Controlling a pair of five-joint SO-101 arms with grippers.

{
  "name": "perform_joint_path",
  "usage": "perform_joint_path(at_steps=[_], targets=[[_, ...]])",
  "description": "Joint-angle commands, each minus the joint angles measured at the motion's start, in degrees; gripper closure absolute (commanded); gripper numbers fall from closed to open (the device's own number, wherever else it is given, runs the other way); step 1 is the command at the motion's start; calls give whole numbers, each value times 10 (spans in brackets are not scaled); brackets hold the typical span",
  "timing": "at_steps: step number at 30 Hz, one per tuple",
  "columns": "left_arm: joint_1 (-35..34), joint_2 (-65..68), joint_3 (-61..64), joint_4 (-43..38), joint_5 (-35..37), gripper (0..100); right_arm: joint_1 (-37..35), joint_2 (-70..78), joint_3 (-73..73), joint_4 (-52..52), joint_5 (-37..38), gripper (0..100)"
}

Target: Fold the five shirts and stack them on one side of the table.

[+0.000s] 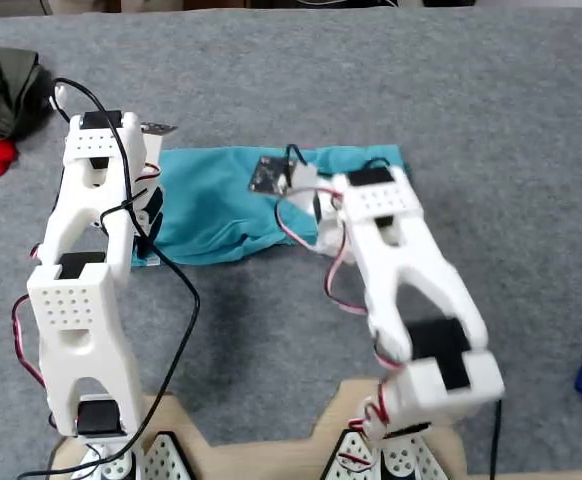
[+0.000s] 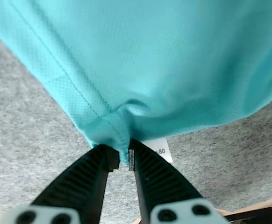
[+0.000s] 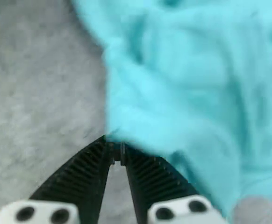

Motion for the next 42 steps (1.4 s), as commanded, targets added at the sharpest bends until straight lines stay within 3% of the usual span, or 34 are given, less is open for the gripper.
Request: perform_joint_path(at_steps=[1,7,14,24,34,38,42], targets=[[5,-10,-6,9,-3,982,-3,80,-149,22,-17,993],[4,-10,-6,9,-4,982,-13,175,-365,113,-18,993],[4,-10,-6,9,-4,982,-27,303,-522,153,-21,993],[4,-10,-6,18,-19,982,-29,438,-744,202,-95,993],[1,-11,-27,18,-54,981,-10,429,-1103,411,-125,992],[4,-16,-28,18,-93,925,26,378,-1080,411,-150,991],[-23,-49,-27,18,-41,747,53,278,-945,411,-185,992]])
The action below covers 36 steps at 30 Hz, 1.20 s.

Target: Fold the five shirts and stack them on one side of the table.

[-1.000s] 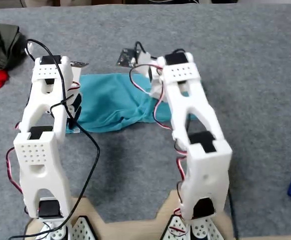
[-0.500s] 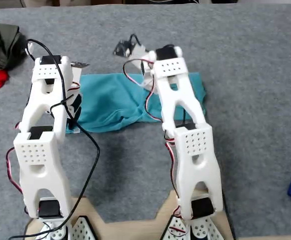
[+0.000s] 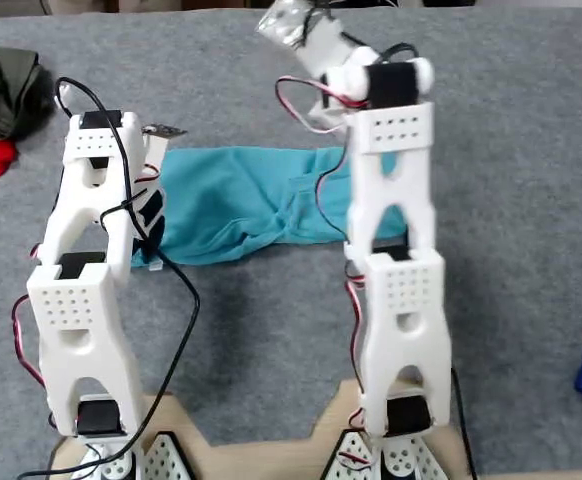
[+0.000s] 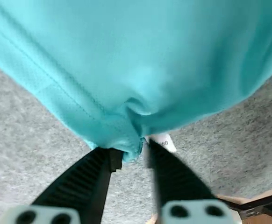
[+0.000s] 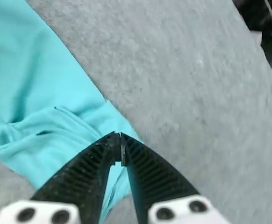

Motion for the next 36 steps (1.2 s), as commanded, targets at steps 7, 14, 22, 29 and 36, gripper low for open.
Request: perform_joint_path(at_steps=[7,14,22,29,36], targets=[[-60,-132,-77,9,40,650,51,-280,294,6,-38,992],[-100,-85,-215,-45,44,651,118,-361,515,-47,-35,992],[-100,81,-230,-137,45,651,182,-446,722,-140,29,992],[-97,186,-295,-141,111,651,183,-504,816,-185,40,992],[-101,246,-372,-113,142,651,184,-509,823,-189,40,992]])
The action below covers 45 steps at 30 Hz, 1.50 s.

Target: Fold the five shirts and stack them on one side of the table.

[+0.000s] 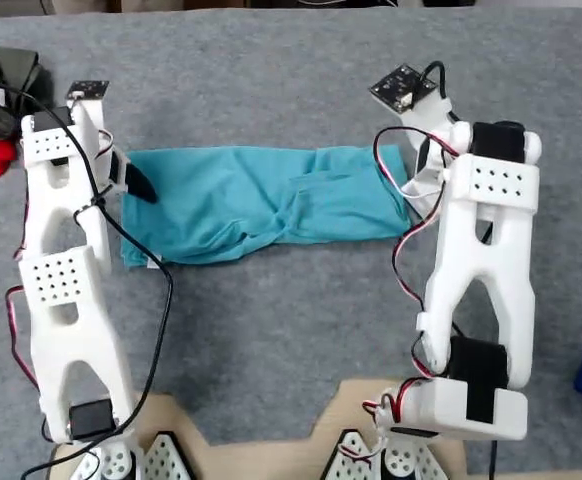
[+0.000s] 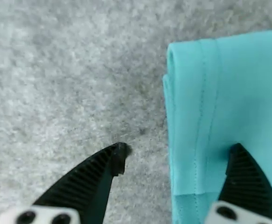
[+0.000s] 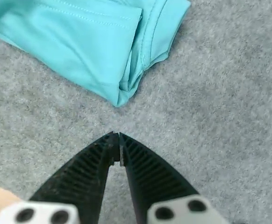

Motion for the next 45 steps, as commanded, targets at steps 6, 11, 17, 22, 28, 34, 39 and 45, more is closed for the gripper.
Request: perform_joint_path(at_steps=[6,11,17,22,28,34,39,45], targets=[[3,30,-68,67,8,744,7,-34,0,-10,5,992],[5,36,-68,83,8,895,7,-36,0,-10,6,992],[4,29,-69,80,8,980,8,-37,0,-10,6,992],[3,8,-132,98,8,980,7,-36,0,-10,6,992],[30,-5,-227,127,8,980,10,-33,23,-62,0,992],[72,-7,-324,135,11,980,22,-29,139,-311,-87,992],[129,-6,-329,136,11,980,57,0,262,-566,-292,991],[211,-6,-329,136,12,980,87,54,262,-632,-314,990]])
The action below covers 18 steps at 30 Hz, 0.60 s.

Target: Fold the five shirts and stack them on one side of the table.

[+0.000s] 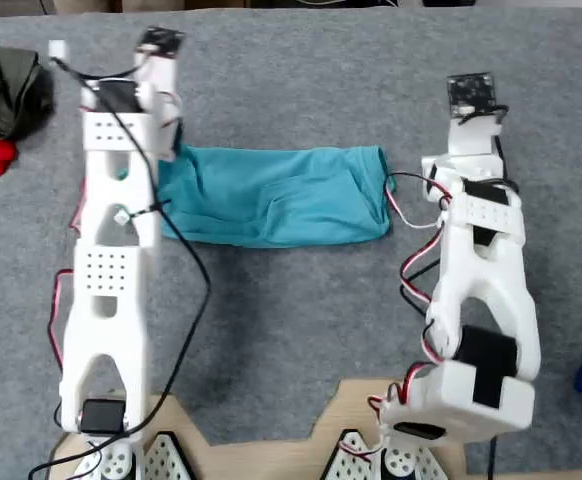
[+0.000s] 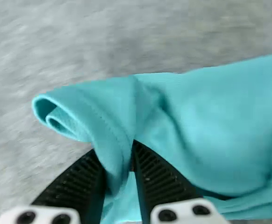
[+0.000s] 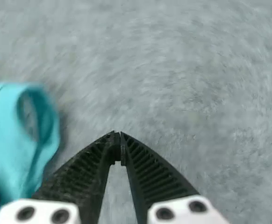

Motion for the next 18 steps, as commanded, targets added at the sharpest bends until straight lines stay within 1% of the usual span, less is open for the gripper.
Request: perform_joint_path(at_steps=[1,4,9,15,18], targets=[[58,-39,-30,6,7,980,26,20,-31,-10,-17,990],[104,-40,-33,6,7,980,61,46,-61,-1,-46,990],[172,-51,-52,6,7,980,112,87,-106,0,-50,990],[242,-77,-92,4,7,980,119,109,-138,19,-46,990],[273,-81,-88,-21,6,980,127,116,-148,24,-46,990]])
